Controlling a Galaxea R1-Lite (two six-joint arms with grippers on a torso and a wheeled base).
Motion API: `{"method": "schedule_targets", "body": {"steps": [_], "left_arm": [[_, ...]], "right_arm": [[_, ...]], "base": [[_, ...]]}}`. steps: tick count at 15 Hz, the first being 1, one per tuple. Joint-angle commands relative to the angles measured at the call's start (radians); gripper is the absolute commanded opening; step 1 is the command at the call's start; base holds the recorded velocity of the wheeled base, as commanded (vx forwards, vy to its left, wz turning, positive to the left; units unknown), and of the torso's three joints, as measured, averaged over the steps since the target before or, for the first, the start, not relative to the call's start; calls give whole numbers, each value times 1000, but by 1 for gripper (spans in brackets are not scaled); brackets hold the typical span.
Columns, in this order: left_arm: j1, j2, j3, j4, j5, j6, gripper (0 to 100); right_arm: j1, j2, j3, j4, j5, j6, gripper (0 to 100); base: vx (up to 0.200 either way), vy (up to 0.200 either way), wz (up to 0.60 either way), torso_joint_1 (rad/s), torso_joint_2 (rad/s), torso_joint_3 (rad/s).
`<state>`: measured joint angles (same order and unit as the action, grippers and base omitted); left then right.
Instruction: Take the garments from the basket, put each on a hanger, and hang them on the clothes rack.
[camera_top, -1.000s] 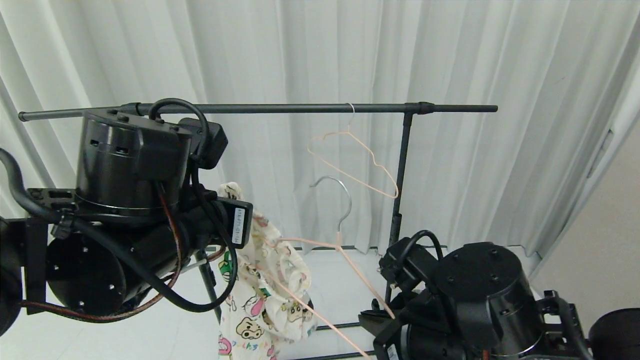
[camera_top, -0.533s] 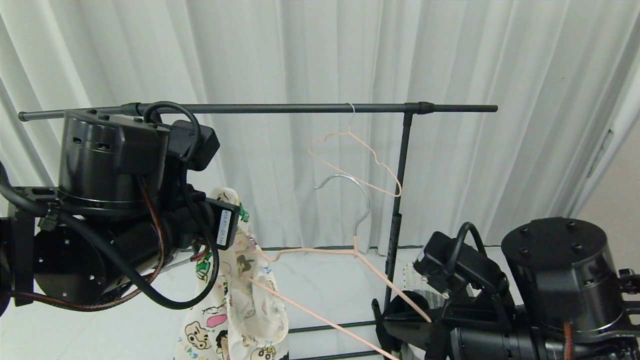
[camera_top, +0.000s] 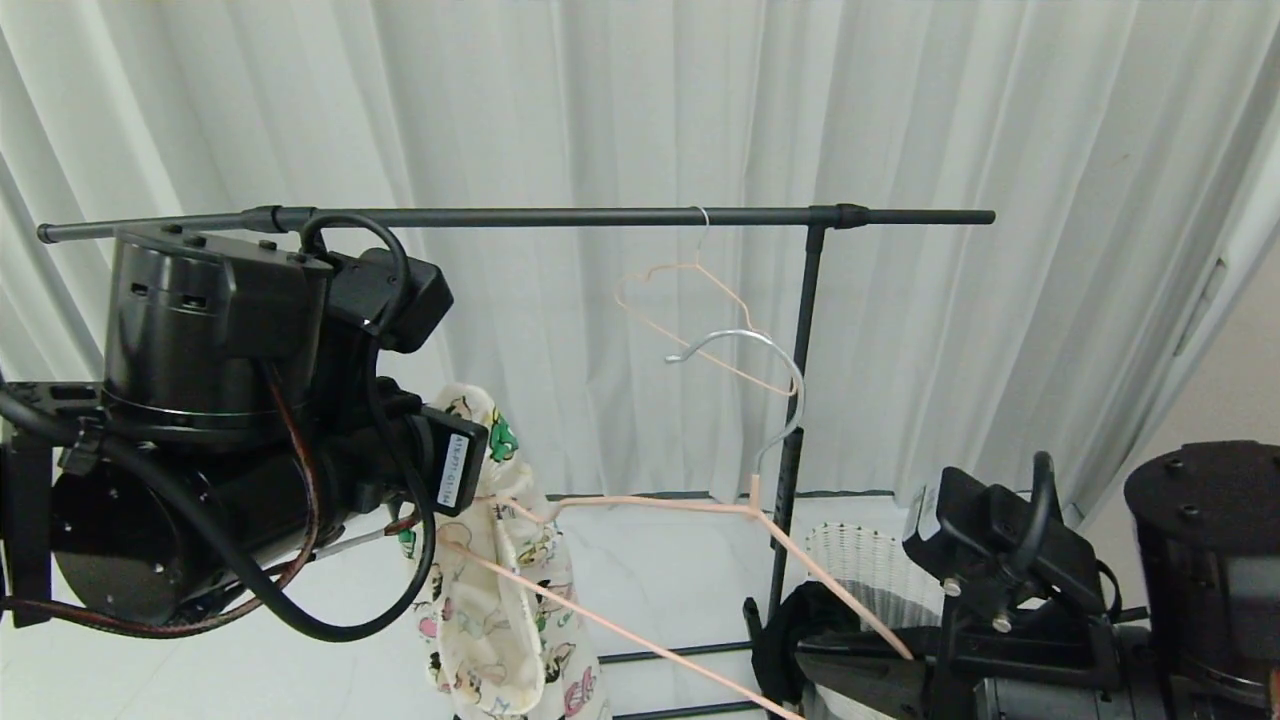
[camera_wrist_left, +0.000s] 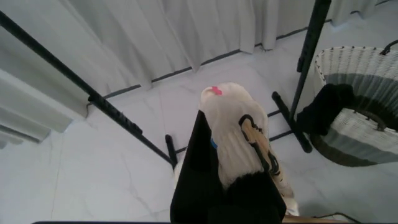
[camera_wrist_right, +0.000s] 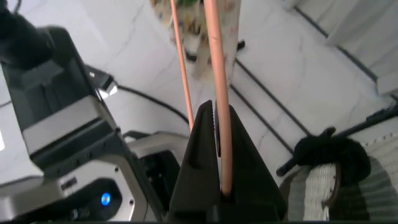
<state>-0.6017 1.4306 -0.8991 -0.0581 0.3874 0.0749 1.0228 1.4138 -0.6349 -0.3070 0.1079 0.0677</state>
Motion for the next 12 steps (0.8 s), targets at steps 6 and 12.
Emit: {"method": "schedule_targets", "body": {"steps": [6, 12], "left_arm": [[39, 7, -4, -2, 62, -7, 0], [-78, 16, -6, -2, 64, -14, 0]], "right_arm": [[-53, 39, 3, -61, -71, 3, 0], [-35, 106, -40, -69, -68, 4, 0]], "base": [[0, 0, 0, 0, 0, 0], [0, 0, 0, 0, 0, 0]]}}
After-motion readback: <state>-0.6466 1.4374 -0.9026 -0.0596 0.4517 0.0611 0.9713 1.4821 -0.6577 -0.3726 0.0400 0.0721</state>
